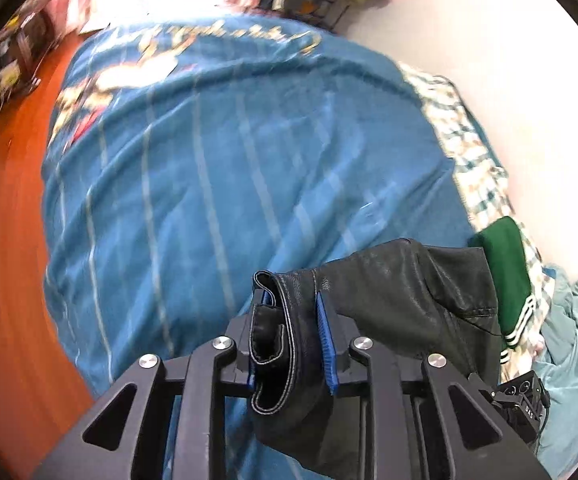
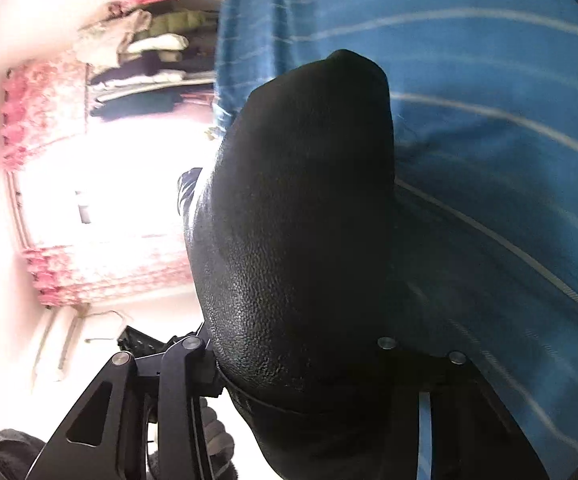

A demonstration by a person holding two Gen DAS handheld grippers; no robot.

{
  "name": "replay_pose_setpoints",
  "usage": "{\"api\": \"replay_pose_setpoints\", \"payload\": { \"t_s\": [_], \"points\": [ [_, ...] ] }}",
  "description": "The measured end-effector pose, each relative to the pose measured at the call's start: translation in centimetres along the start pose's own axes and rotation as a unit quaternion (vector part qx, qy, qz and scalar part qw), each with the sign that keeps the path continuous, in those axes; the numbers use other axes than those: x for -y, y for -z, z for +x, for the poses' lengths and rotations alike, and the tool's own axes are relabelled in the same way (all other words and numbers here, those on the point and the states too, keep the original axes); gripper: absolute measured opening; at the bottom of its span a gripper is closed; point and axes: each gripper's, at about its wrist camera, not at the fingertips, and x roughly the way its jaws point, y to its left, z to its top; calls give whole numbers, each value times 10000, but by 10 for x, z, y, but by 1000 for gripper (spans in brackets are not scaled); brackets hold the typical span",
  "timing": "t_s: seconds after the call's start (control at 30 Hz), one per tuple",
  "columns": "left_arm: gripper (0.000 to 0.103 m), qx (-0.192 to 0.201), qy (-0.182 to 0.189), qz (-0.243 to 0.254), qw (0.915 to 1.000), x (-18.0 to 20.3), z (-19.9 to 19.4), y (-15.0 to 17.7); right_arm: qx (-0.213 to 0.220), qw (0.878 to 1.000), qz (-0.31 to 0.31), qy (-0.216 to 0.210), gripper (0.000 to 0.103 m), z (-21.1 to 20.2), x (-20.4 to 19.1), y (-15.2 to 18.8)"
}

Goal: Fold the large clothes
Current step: 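Carry the jacket with the right gripper onto the green garment and release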

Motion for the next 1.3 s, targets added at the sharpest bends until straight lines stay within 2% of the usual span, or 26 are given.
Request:
{"api": "replay_pose_setpoints", "payload": {
  "t_s": [0.1, 0.27, 0.43, 0.5, 0.53, 0.63, 0.7, 0.77, 0.8, 0.87, 0.93, 1.0, 1.07, 1.17, 1.2, 1.23, 1.27, 1.3],
  "points": [
    [20, 100, 212, 296, 9993, 42, -7, -21, 282, 9995, -98, -96, 45, -27, -30, -22],
    [20, 145, 814, 847, 9930, 142, 7, -65, 998, 9945, -197, -250, 45, -95, -70, -75],
    [20, 253, 1479, 1395, 9788, 269, 36, -108, 1700, 9840, -455, -289, 45, -181, -108, -154],
    [20, 302, 1733, 1568, 9718, 320, 55, -122, 1905, 9800, -467, -326, 45, -208, -112, -187],
    [20, 315, 1850, 1666, 9680, 347, 67, -127, 2047, 9772, -427, -354, 45, -228, -110, -215],
    [20, 199, 2063, 1893, 9598, 414, 120, -135, 2259, 9734, -263, -288, 45, -261, -90, -274],
    [20, -13, 2117, 1985, 9570, 448, 167, -132, 2330, 9724, -7, -155, 45, -280, -55, -315],
    [21, -348, 1988, 2128, 9560, 476, 227, -121, 2298, 9724, 404, 17, 45, -289, -11, -345],
    [21, -579, 1850, 2205, 9559, 485, 260, -114, 2294, 9718, 535, 108, 45, -295, 6, -351],
    [21, -1028, 1527, 2397, 9532, 496, 308, -97, 2160, 9716, 792, 558, 46, -292, 50, -365],
    [21, -1108, 1288, 2656, 9490, 497, 337, -84, 2161, 9710, 845, 572, 49, -291, 71, -364],
    [26, -1030, 1285, 2933, 9418, 493, 343, -79, 2203, 9707, 764, 576, 53, -289, 72, -361],
    [27, -1025, 1240, 3152, 9353, 494, 340, -78, 2255, 9673, 672, 946, 59, -279, 60, -355],
    [29, -1017, 1094, 3569, 9221, 497, 332, -73, 2485, 9519, 632, 1678, 71, -281, 39, -351],
    [37, -886, 930, 3774, 9171, 500, 325, -71, 2588, 9414, 611, 2076, 74, -279, 29, -343],
    [51, -760, 760, 3934, 9131, 503, 322, -68, 2708, 9230, 578, 2673, 81, -273, 12, -332],
    [62, -559, 496, 4140, 9072, 507, 315, -67, 2748, 9116, 542, 3008, 85, -267, 0, -326],
    [86, -447, 368, 4269, 9024, 509, 313, -68, 2784, 8863, 474, 3671, 86, -256, -17, -312]
  ]
}}
